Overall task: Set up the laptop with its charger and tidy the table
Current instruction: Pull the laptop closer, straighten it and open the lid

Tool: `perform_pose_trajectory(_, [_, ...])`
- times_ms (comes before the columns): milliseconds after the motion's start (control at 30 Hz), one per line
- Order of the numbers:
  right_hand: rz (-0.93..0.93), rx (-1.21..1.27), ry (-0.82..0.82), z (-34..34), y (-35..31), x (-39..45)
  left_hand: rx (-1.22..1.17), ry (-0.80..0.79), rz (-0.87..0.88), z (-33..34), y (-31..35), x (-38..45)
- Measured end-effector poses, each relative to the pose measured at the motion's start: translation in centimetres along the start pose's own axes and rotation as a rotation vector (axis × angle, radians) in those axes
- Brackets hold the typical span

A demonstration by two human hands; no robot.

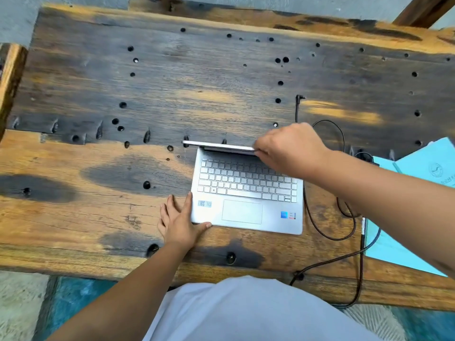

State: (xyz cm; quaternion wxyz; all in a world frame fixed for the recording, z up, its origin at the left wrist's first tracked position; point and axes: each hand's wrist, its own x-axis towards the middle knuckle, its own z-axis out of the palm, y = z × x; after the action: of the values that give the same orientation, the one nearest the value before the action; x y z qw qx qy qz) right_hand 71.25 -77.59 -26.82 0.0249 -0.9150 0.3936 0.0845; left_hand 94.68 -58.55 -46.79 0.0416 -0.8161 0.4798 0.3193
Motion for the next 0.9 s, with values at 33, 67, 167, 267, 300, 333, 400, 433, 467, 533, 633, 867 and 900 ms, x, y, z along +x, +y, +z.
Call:
perform_pose_trajectory(33, [0.022, 0.019, 0.014, -0.4, 0.6, 0.6, 0.005, 0.000, 0.000, 0.0, 0.0, 0.0])
perform_pose_trajectory(67, [0.043, 0.049, 0.026, -0.7, 1.2, 1.2, 0.006, 0.000, 0.000, 0.0, 0.0, 0.0])
perform_pose_trajectory(167, [0.111, 0.171, 0.033, -1.7, 2.8, 3.2, 0.002, 0.000, -0.003, -0.1, 0.1, 0.0])
perform_pose_trajectory(267, [0.138, 0.296, 0.045, -2.1, 4.6, 5.1, 0.011, 0.003, -0.008, -0.1, 0.1, 0.1])
perform_pose_trajectory(300, [0.153, 0.333, 0.048, -2.1, 5.2, 5.7, 0.014, 0.004, -0.008, 0.0, 0.1, 0.1])
perform_pose_trajectory(333, [0.170, 0.363, 0.053, -2.2, 5.8, 6.3, 0.020, 0.006, -0.008, -0.1, 0.2, 0.1])
perform_pose_trajectory(400, [0.200, 0.392, 0.054, -2.1, 6.9, 7.3, 0.031, 0.005, -0.013, -0.2, 0.2, 0.0])
perform_pose_trajectory(433, [0.212, 0.398, 0.051, -2.0, 7.3, 7.8, 0.033, 0.003, -0.015, -0.2, 0.3, 0.0])
perform_pose_trajectory(467, [0.225, 0.406, 0.051, -1.8, 7.6, 8.3, 0.034, 0.002, -0.016, -0.3, 0.3, 0.0])
perform_pose_trajectory(533, [0.254, 0.422, 0.051, -1.4, 8.2, 9.2, 0.029, 0.000, -0.020, -0.2, 0.4, 0.0])
perform_pose_trajectory(633, [0.293, 0.447, 0.052, -0.8, 9.1, 10.5, 0.023, 0.005, -0.025, -0.2, 0.4, 0.0])
perform_pose_trajectory(867, [0.290, 0.446, 0.045, 0.5, 10.8, 12.7, 0.036, -0.004, -0.030, -0.5, 0.6, -0.2])
perform_pose_trajectory(900, [0.294, 0.446, 0.040, 0.6, 11.0, 12.9, 0.036, -0.004, -0.031, -0.5, 0.6, -0.2])
